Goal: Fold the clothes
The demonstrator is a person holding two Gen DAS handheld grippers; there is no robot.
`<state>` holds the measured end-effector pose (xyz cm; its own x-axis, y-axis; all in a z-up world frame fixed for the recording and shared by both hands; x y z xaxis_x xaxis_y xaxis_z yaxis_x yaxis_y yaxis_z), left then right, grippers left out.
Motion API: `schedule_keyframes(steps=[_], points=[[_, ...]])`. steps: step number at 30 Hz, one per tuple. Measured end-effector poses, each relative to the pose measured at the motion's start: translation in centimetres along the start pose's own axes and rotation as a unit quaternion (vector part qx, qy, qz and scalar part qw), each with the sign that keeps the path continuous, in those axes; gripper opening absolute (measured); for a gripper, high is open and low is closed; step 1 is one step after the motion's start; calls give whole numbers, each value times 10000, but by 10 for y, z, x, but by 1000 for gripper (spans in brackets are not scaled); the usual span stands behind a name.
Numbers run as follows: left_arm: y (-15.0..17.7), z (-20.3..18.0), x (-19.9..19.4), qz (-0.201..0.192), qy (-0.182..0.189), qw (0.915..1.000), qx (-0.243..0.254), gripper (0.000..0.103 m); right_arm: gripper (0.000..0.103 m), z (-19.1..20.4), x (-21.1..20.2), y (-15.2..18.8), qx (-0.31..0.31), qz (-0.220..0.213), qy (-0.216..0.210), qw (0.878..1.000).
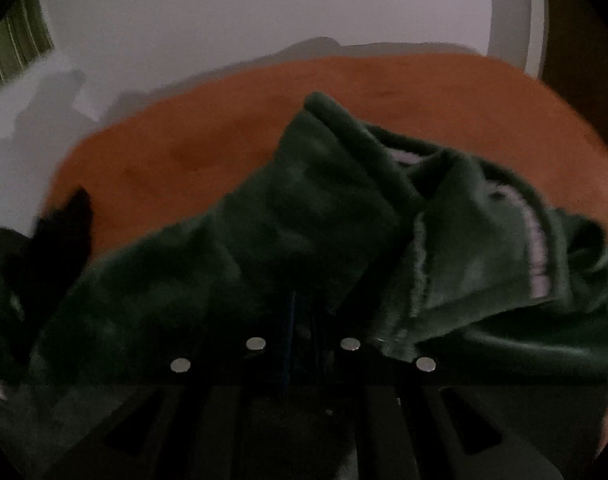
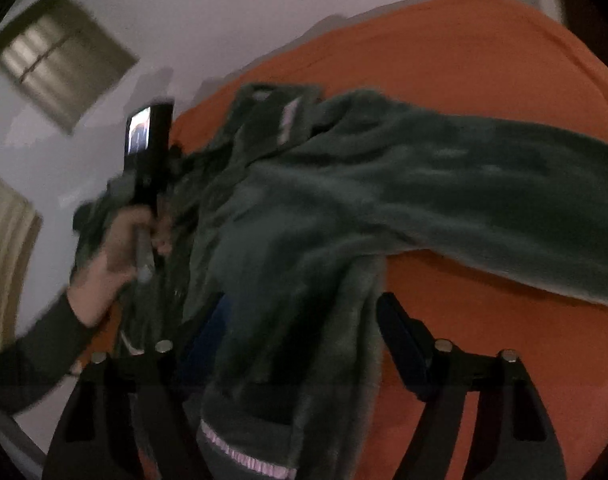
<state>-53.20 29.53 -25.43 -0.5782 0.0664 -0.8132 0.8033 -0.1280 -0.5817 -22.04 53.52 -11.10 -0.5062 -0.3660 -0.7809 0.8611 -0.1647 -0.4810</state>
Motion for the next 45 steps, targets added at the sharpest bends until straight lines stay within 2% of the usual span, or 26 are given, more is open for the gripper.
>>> schedule_keyframes(steps=[1, 4, 6, 10, 12, 14, 16, 19, 22, 25, 28, 30, 31, 32, 34, 39, 41, 43, 45], points=[[2, 3, -6, -15, 147, 9999, -73, 16, 57, 3, 8, 1, -137, 35, 138, 9998], [17, 7, -28, -43, 505, 9984, -238, 38, 43, 0, 42, 9, -319, 397, 690, 9963], [33, 8, -45, -37, 715, 9970, -309, 39, 42, -2, 63, 22, -284, 792, 755, 9936], [71, -5, -60, 217, 1147, 9928, -281, 39, 42, 4, 46, 26, -410, 589, 753, 9946], [98, -28, -68, 364, 1293, 9909, 85, 39, 42, 2, 22, 28, -210, 321, 637, 9972], [127, -56, -79, 423, 1253, 9887, 705, 39, 42, -5, 6, 36, 22, 248, 629, 9977], [148, -74, -84, 406, 1183, 9858, 1118, 39, 42, -15, 8, 48, 220, 388, 705, 9965], [165, -94, -81, 501, 1311, 9808, 1350, 39, 41, -27, 18, 63, 464, 621, 832, 9935], [179, -106, -83, 527, 1324, 9788, 1472, 39, 37, -28, 27, 66, 399, 621, 918, 9930], [186, -110, -81, 538, 1319, 9795, 1425, 39, 33, -26, 33, 66, 272, 572, 1047, 9925], [191, -106, -80, 529, 1267, 9811, 1361, 39, 33, -24, 24, 62, 124, 377, 1410, 9892], [199, -96, -87, 566, 965, 9846, 1340, 39, 33, -19, 15, 57, -45, 221, 1556, 9876], [201, -90, -92, 574, 861, 9865, 1267, 39, 33, -16, 14, 57, -90, 225, 1470, 9888], [203, -86, -96, 594, 1008, 9872, 1087, 39, 33, -13, 13, 57, -136, 229, 1384, 9900], [207, -89, -95, 659, 1073, 9865, 1044, 39, 33, -7, 11, 57, -234, 250, 1240, 9917], [213, -97, -84, 814, 1033, 9853, 1091, 39, 33, -8, 35, 67, -238, 593, 1319, 9892], [214, -99, -79, 857, 978, 9857, 1073, 39, 26, -11, 40, 68, -189, 623, 1380, 9883], [213, -99, -76, 877, 945, 9859, 1068, 39, 10, -15, 43, 69, -124, 646, 1434, 9875], [210, -97, -76, 906, 977, 9860, 1002, 39, 8, -17, 40, 68, 25, 610, 1458, 9874]])
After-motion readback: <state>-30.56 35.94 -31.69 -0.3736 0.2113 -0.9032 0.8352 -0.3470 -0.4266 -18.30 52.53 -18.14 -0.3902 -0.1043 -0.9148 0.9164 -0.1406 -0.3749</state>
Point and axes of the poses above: each gripper's, at about its wrist camera, not at the fingertips, and x roughly the way its jaws point, z to its left, y to its underside, the point moved 5 cm from there along x, roughly the way its jaws point, and after that the axes turned 7 degrees about y, right-handed, at the moved point
